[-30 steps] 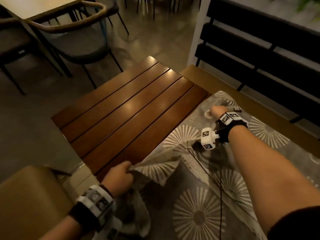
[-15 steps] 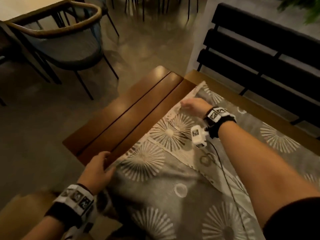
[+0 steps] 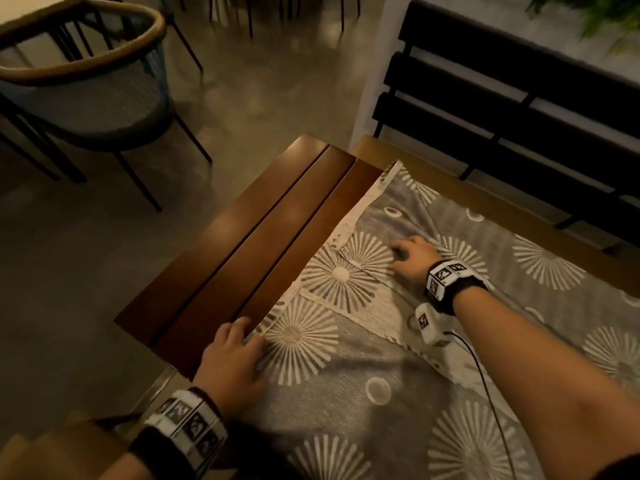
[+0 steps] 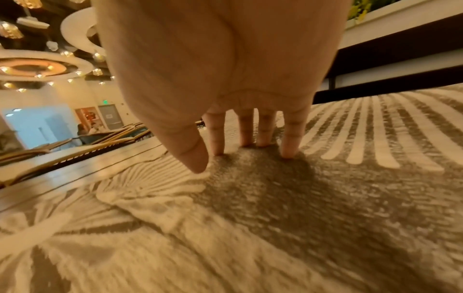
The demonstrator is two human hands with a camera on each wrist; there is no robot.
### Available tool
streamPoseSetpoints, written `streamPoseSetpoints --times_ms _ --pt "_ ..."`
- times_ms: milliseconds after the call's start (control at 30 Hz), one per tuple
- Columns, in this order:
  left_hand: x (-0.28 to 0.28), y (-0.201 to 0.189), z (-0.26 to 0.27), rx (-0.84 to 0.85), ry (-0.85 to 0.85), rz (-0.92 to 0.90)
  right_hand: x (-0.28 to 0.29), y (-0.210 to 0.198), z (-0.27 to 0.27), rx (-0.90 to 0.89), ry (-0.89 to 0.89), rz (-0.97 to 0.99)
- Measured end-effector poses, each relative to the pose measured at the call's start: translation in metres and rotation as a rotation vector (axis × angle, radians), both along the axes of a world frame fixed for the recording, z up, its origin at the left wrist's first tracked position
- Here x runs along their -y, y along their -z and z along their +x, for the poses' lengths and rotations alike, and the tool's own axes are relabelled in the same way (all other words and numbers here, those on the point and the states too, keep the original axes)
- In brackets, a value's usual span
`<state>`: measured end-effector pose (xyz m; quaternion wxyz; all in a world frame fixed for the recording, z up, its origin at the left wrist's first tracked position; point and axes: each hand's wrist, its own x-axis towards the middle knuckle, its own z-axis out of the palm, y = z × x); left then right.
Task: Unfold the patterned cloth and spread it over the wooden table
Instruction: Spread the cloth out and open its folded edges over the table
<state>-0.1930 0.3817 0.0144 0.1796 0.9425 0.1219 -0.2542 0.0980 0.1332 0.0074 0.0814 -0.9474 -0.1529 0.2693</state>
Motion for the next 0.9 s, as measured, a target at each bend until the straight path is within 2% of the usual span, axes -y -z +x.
streamPoseSetpoints --times_ms 100,167,233,333,433,500,533,633,767,833,900 --pt "0.018 -0.014 0.048 0.190 0.086 -0.048 0.000 -0.012 0.003 -0.051 0.013 0.095" --pt "0.030 -0.018 0.084 0.326 0.171 -0.087 0.006 -0.022 0.008 -0.026 0.113 0.200" --pt "0.045 -0.017 0.121 0.395 0.246 -0.130 0.017 -0.028 0.019 0.031 0.235 0.288" --pt "0.073 -0.009 0.176 0.386 0.358 -0.131 0.040 -0.031 0.040 0.097 0.357 0.358" --pt "0.093 0.007 0.217 0.190 0.434 -0.029 0.069 -0.022 0.065 0.125 0.336 0.239" --pt "0.098 0.024 0.227 0.058 0.504 0.074 0.086 -0.010 0.083 0.094 0.237 0.082" --pt "0.096 0.033 0.227 0.059 0.525 0.104 0.095 -0.003 0.090 0.057 0.202 0.006" --pt "0.090 0.045 0.232 0.285 0.549 0.090 0.116 0.018 0.102 -0.039 0.181 -0.117" --pt "0.090 0.028 0.245 0.585 0.701 0.069 0.121 0.022 0.107 -0.045 0.201 -0.080" --pt "0.087 0.008 0.240 0.612 0.754 0.049 0.128 0.021 0.117 -0.070 0.244 -0.063" --pt "0.079 0.001 0.224 0.507 0.845 0.045 0.136 0.021 0.124 -0.084 0.256 -0.077"
